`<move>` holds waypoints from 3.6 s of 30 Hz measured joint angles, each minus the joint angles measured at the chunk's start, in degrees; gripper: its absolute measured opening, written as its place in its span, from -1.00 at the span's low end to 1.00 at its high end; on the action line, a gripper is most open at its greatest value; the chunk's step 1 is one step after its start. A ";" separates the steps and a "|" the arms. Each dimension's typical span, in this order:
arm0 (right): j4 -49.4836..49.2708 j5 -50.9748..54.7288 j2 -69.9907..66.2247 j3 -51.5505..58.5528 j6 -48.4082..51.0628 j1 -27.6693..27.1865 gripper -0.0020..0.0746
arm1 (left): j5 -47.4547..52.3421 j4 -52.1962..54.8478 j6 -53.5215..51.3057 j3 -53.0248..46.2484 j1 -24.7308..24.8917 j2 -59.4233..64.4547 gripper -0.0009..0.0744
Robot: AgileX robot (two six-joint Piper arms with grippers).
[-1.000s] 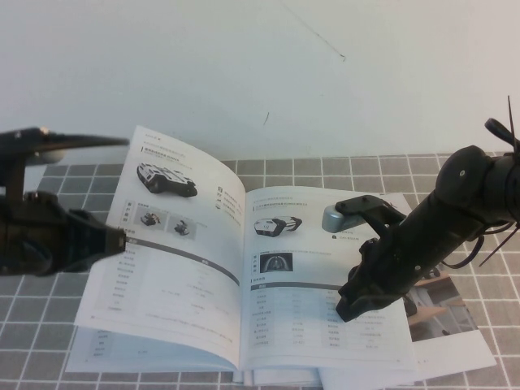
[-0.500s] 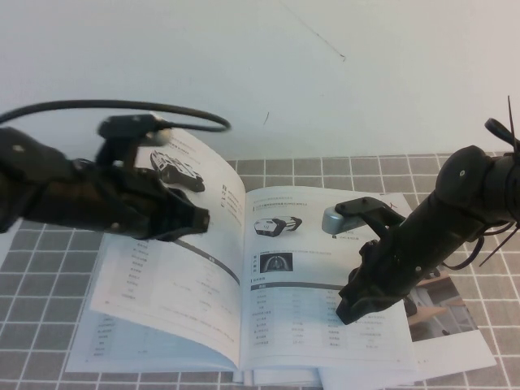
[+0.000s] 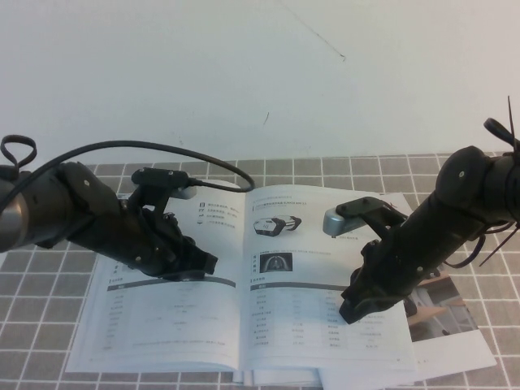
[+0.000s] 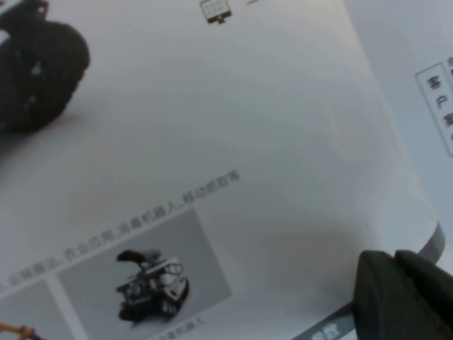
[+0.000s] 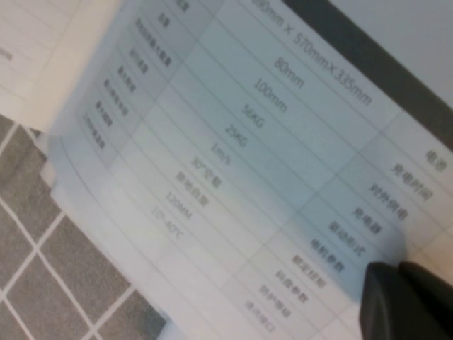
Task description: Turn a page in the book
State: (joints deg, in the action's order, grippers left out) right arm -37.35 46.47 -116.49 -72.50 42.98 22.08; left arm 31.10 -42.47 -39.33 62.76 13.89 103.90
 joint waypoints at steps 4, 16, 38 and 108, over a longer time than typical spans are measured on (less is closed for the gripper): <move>0.24 -0.35 -0.11 0.00 0.00 0.00 -0.95 | -0.51 0.00 0.00 0.00 0.00 2.15 -0.99; 0.24 -1.67 -0.35 0.00 -0.35 0.00 -0.95 | -0.80 0.00 0.51 0.49 0.00 5.32 -0.99; 48.78 7.11 32.75 -0.38 -27.34 0.00 -0.95 | 4.60 21.24 15.19 -0.17 0.00 -34.49 -0.99; 39.85 -3.23 97.47 46.73 -39.84 0.00 -0.95 | -25.99 44.28 38.92 -63.81 -14.56 -99.25 -0.99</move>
State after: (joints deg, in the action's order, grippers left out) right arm 2.50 43.23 -19.02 -25.77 3.15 22.08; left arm 5.11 1.81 -0.41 -1.04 -0.66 4.65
